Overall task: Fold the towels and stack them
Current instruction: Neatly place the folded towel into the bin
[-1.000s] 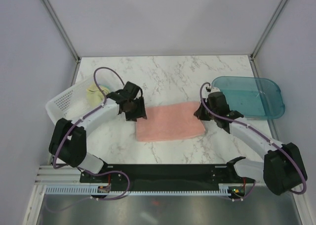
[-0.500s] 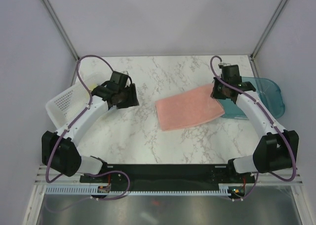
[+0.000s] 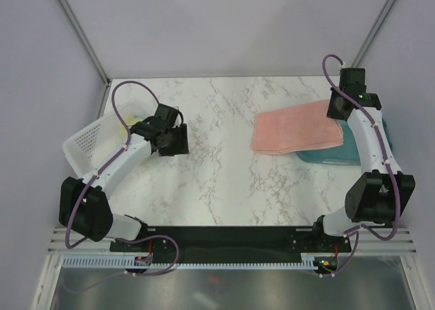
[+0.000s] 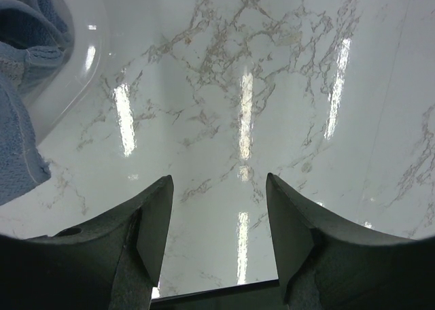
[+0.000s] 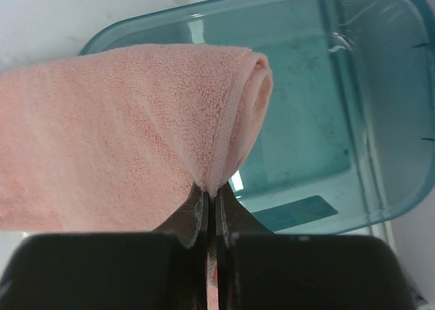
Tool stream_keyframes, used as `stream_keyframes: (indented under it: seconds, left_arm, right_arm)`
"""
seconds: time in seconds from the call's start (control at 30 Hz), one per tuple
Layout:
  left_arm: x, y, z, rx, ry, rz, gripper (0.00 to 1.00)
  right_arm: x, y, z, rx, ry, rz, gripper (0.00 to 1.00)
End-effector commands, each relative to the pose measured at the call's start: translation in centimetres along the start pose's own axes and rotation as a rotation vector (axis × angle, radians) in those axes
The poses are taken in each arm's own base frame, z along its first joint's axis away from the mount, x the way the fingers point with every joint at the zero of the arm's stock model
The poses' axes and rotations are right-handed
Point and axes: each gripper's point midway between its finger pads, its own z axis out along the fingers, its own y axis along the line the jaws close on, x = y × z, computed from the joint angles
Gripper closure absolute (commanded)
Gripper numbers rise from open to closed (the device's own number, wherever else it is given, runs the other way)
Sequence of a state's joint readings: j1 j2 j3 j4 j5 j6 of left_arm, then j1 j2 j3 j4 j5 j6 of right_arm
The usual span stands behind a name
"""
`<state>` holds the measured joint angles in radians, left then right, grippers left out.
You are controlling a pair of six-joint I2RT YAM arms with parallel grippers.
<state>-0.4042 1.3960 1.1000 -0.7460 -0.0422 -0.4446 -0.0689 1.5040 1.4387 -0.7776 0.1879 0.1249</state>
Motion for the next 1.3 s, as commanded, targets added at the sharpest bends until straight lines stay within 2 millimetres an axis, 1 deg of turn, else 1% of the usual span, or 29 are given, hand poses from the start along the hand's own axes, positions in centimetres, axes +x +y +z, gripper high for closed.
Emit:
stream_keyframes:
  seconds: [0.0,0.07,0.17,0.2,0.23,0.27,0.37,0.4,0.43,0.47,0.5,0.57,0.6,0.67,0.73,0.83,0.9,0.97,1.03,1.07,1.1,1.13,1.17,1.2,1.23,1.27]
  left_arm:
    - [-0.1,-0.4,0.1,0.033,-0.003,0.04,0.35]
    - [-0.1,-0.4,0.1,0.037,-0.002,0.041,0.36]
    - [0.0,-0.5,0.1,0.042,-0.004,0.042,0.35]
    - [0.0,-0.4,0.1,0.041,-0.004,0.041,0.35]
    - [0.1,-0.4,0.1,0.04,-0.003,0.042,0.35]
    - [0.2,-0.8,0.1,0.066,0.007,0.044,0.35]
    - [0.3,-1.1,0.4,0.077,0.02,0.056,0.35]
    - [0.1,-1.1,0.5,0.076,0.021,0.056,0.35]
    - [0.1,-1.2,0.5,0.079,0.024,0.055,0.35]
    - [0.2,-1.5,0.6,0.091,0.034,0.055,0.35]
    - [0.0,-1.8,0.6,0.101,0.034,0.053,0.35]
    - [0.1,-2.0,0.8,0.109,0.049,0.055,0.35]
    - [-0.1,-2.1,0.8,0.111,0.047,0.056,0.35]
    - [-0.2,-2.1,0.8,0.109,0.043,0.055,0.35]
    - [-0.4,-2.1,0.6,0.109,0.036,0.053,0.35]
    - [-1.0,-2.4,0.2,0.119,0.02,0.051,0.35]
    - [-1.3,-2.9,0.1,0.135,0.023,0.046,0.35]
    - [-1.4,-3.4,0.0,0.156,0.029,0.045,0.35]
    - [-1.5,-3.6,0.1,0.163,0.034,0.044,0.35]
    - [-1.7,-3.7,0.0,0.164,0.031,0.044,0.35]
    - [-1.7,-3.7,0.2,0.162,0.035,0.045,0.34]
    - [-1.7,-3.7,0.2,0.16,0.036,0.047,0.34]
    - [-1.7,-3.6,0.2,0.158,0.036,0.048,0.34]
    - [-1.9,-3.7,0.1,0.16,0.032,0.05,0.34]
    - [-1.9,-3.6,0.1,0.155,0.032,0.051,0.34]
    - [-2.0,-3.5,0.0,0.15,0.024,0.051,0.34]
  right_arm:
    - [-2.4,-4.6,-0.3,0.142,-0.041,-0.007,1.0]
    - [-2.4,-6.1,0.1,0.194,-0.027,-0.022,1.0]
    - [-2.1,-8.2,1.7,0.263,0.014,-0.024,1.0]
    - [-2.3,-8.7,1.9,0.276,0.012,-0.016,1.0]
    - [-2.6,-9.1,1.9,0.291,0.013,-0.05,1.0]
    - [-3.4,-9.7,1.7,0.321,0.0,-0.057,1.0]
    - [-4.2,-11.0,2.5,0.358,-0.005,-0.083,1.0]
    - [-4.5,-12.1,2.8,0.376,-0.012,-0.083,1.0]
    - [-4.3,-12.7,3.1,0.385,-0.005,-0.082,1.0]
    - [-3.9,-13.3,3.9,0.402,0.015,-0.086,1.0]
    - [-3.6,-14.4,4.2,0.423,0.027,-0.078,1.0]
    - [-2.9,-15.5,5.1,0.449,0.062,-0.093,1.0]
    - [-3.1,-16.1,5.2,0.468,0.057,-0.091,1.0]
    - [-3.5,-16.7,5.5,0.487,0.052,-0.093,1.0]
    - [-4.3,-17.3,5.5,0.51,0.031,-0.098,1.0]
    - [-5.5,-17.1,6.3,0.488,-0.009,-0.114,1.0]
    - [-5.8,-17.0,7.0,0.482,-0.014,-0.127,1.0]
    - [-5.5,-16.9,8.0,0.471,0.002,-0.15,1.0]
    - [-5.6,-17.0,8.6,0.475,0.0,-0.162,1.0]
    - [-5.5,-17.6,9.1,0.509,0.012,-0.163,0.94]
    - [-5.6,-17.7,9.2,0.524,0.014,-0.164,0.9]
    - [-6.1,-18.0,9.2,0.536,0.008,-0.16,0.8]
    - [-6.0,-17.9,9.7,0.535,0.014,-0.161,0.74]
    - [-6.2,-17.7,9.7,0.52,0.012,-0.152,0.69]
    - [-7.1,-17.4,9.4,0.504,-0.012,-0.137,0.65]
    - [-7.3,-17.1,9.1,0.489,-0.015,-0.129,0.59]
